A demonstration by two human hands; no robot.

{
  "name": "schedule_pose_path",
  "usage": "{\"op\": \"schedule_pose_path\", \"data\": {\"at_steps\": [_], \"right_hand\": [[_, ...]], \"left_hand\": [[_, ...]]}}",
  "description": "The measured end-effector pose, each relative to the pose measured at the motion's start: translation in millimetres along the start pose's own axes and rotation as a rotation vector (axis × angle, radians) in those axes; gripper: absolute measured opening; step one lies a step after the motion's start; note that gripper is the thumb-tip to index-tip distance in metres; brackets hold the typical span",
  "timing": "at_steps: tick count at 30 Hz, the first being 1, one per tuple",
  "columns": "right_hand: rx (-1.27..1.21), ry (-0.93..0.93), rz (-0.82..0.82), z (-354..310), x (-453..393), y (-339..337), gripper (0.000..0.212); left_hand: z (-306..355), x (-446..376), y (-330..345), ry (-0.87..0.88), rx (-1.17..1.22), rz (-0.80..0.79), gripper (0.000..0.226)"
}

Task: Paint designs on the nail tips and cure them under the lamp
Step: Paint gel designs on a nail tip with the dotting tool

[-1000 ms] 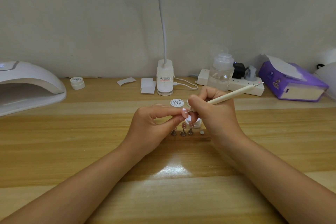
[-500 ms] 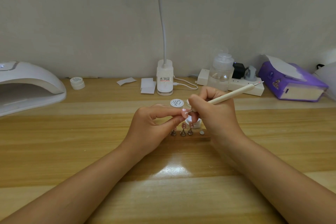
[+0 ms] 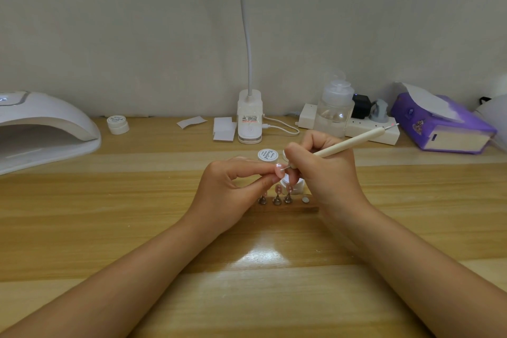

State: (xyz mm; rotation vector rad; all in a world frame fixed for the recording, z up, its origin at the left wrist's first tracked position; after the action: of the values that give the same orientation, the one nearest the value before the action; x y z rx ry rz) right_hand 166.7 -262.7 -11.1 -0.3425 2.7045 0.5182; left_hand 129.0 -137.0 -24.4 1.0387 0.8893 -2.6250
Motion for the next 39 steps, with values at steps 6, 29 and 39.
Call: {"op": "schedule_pose_path", "data": {"at_steps": [6,29,39], "right_hand": [[0.011,-0.003,0.002,0.1,-0.7,-1.0,0.035],[-0.290,0.104,0.221,2.7,-7.2,-15.8,0.045],[-0.159,0.061,0.045,5.8,-3.9,-7.9,0.028]], "left_hand": [[0.2,0.0,0.1,0.010,-0.001,-0.003,0.026],[1.3,1.0,-1.2,-0.064,-0.015,0.010,0.027],[0.5,0.1,-3.5,-0.118,0.026,0.009,0.022]]}}
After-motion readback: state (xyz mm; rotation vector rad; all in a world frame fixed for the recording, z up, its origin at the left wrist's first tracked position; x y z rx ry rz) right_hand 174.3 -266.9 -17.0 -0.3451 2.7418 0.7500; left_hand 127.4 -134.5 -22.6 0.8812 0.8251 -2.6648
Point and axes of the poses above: each hand's wrist, its own x-axis away from the middle knuckle, its own y-axis out of the palm, z = x × y, the point moved 5 cm from there along -x, towards the middle knuckle, and after that the axes turned 14 degrees about -x, right-handed, at the moved point
